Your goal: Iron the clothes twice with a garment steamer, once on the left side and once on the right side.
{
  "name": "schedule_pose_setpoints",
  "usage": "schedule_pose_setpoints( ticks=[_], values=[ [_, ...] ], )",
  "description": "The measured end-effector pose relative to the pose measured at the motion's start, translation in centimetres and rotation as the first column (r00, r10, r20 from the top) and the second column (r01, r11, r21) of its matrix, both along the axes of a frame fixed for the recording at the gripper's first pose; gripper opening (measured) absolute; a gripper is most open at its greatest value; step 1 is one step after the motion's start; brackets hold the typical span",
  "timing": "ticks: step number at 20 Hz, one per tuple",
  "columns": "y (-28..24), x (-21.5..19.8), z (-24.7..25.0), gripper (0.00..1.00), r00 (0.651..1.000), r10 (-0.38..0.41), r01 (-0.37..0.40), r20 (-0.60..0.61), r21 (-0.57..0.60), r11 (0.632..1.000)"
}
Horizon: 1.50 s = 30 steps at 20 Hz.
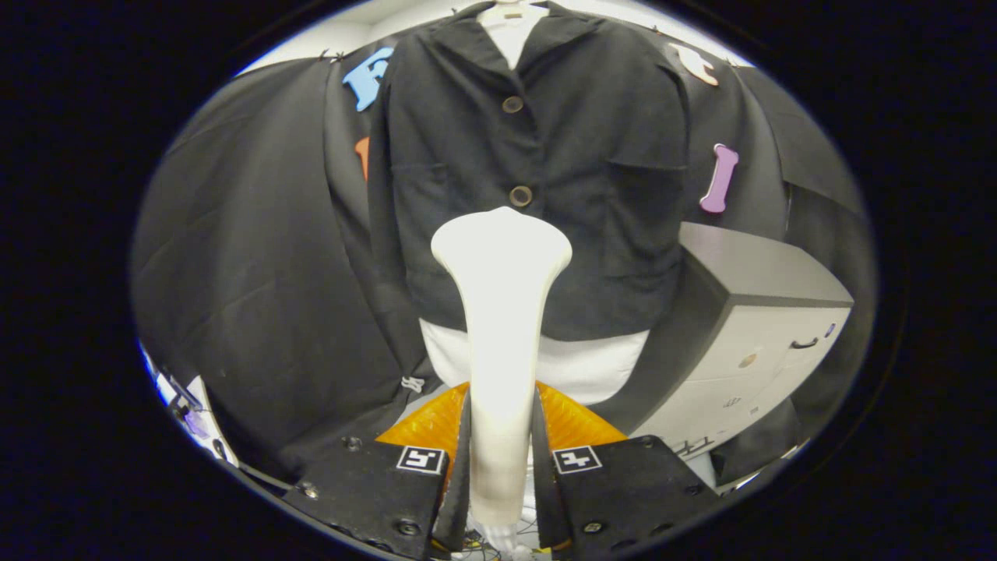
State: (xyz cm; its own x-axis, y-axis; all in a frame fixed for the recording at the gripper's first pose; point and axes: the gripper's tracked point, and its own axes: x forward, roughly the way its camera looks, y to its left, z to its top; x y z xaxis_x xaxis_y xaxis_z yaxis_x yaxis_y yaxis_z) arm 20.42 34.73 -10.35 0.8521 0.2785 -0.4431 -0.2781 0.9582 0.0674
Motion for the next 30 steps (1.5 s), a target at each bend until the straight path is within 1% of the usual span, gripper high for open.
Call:
schedule_pose_setpoints(
  ticks=[6, 8, 12, 17, 21, 26, 30],
  values=[
    [-9.0, -1.0, 4.9, 0.37, 0.994, -0.085, 0.081, 0.075, 0.057, 0.995],
    [-12.7, -1.4, 6.7, 0.37, 0.987, -0.113, 0.108, 0.116, 0.05, 0.993],
    [-19.5, -2.2, 7.8, 0.37, 0.977, -0.163, 0.156, 0.136, 0.058, 0.986],
    [-27.0, -2.8, 7.9, 0.37, 0.971, -0.2, 0.193, 0.134, 0.062, 0.979],
    [-31.8, -3.9, 8.0, 0.37, 0.972, -0.192, 0.185, 0.134, 0.064, 0.981],
    [-36.6, -4.8, 8.0, 0.37, 0.969, -0.2, 0.193, 0.143, 0.066, 0.979],
    [-39.4, -5.9, 6.9, 0.37, 0.964, -0.221, 0.212, 0.147, 0.074, 0.974]
  ],
)
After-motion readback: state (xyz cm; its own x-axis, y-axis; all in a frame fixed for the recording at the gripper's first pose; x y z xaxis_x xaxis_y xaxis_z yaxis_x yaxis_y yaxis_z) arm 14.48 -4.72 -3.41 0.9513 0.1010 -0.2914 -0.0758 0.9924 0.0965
